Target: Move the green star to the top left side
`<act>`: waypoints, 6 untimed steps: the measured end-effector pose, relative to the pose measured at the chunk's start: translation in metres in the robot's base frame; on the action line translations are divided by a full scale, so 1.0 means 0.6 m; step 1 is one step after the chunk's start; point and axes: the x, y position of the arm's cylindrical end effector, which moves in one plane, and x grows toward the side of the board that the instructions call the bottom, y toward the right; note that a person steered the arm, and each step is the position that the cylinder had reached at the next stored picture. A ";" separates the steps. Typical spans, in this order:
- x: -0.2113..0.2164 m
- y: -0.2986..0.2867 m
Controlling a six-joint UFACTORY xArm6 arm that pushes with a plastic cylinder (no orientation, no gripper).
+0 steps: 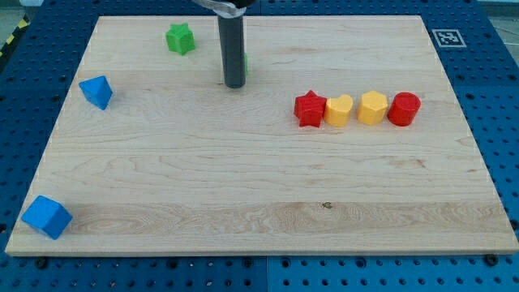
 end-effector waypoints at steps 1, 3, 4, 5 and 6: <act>0.023 0.040; -0.011 0.084; -0.015 0.038; -0.033 -0.008; -0.040 -0.003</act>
